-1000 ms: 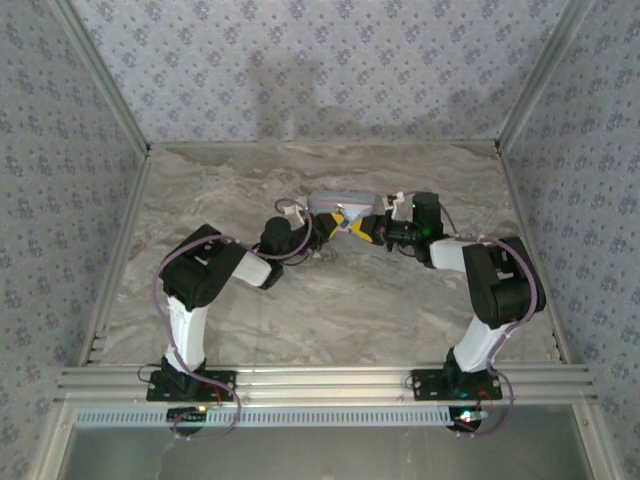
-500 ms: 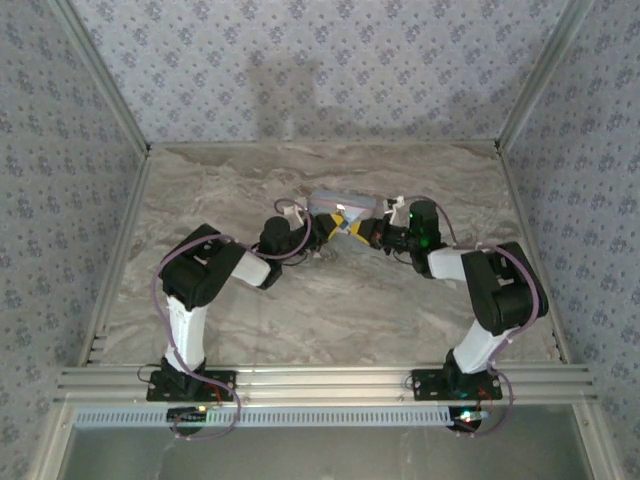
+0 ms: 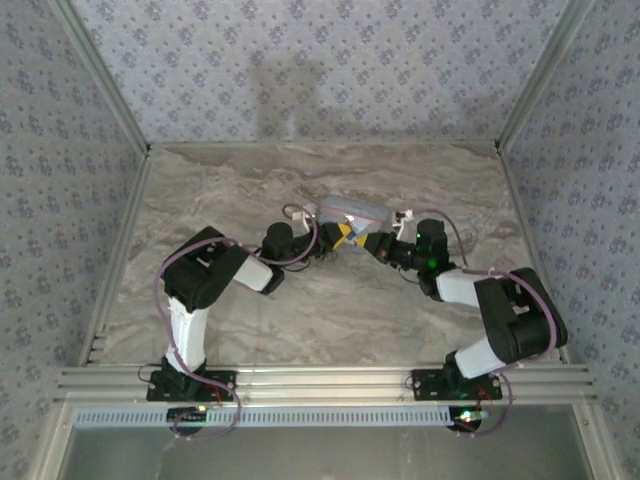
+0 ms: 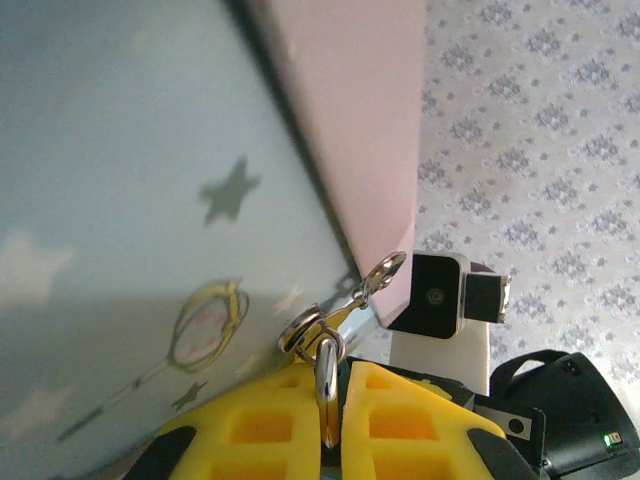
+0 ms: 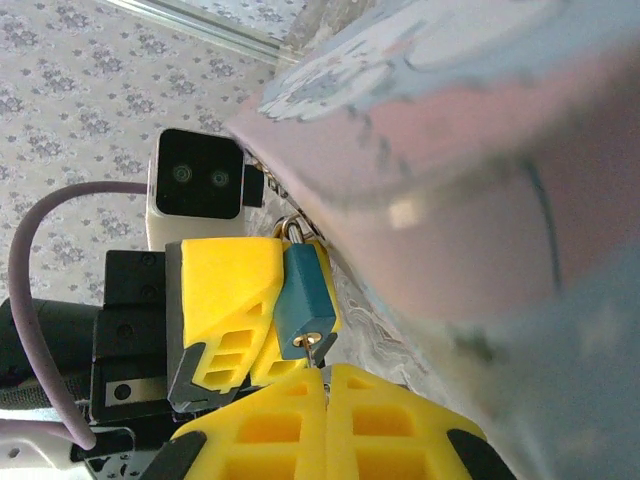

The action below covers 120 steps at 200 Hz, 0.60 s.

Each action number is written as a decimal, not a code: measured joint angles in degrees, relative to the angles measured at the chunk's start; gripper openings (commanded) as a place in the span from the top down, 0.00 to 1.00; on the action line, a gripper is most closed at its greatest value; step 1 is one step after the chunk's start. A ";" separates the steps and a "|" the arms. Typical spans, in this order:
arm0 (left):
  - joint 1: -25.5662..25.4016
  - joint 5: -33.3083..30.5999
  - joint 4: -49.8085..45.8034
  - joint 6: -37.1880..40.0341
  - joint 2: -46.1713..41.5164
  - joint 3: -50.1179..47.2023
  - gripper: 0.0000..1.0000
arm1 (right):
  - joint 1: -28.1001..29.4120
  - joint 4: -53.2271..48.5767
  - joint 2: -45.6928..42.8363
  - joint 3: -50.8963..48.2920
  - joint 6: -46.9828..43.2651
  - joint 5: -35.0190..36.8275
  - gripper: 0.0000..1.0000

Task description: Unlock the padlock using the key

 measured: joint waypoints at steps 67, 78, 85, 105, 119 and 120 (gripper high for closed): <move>-0.55 1.51 -0.28 -0.02 0.00 0.00 1.00 | 0.81 0.81 -2.97 -3.43 -1.51 3.19 1.00; -0.55 1.53 -0.28 -0.02 0.00 0.00 1.00 | 1.31 1.86 -3.15 -4.02 -1.60 4.28 1.00; -0.55 1.60 -0.28 -0.02 0.00 0.00 1.00 | 1.66 2.62 -3.30 -4.48 -1.62 5.05 1.00; -0.55 1.68 -0.26 -0.02 0.00 0.00 1.00 | 2.78 4.92 -3.45 -5.60 -1.49 7.54 1.00; -0.55 1.66 -0.24 -0.02 0.00 0.00 1.00 | 3.93 6.60 -3.48 -6.40 -1.07 10.01 1.00; -0.55 1.68 -0.24 -0.04 0.00 0.00 1.00 | 4.07 6.80 -3.50 -6.49 -0.98 10.27 1.00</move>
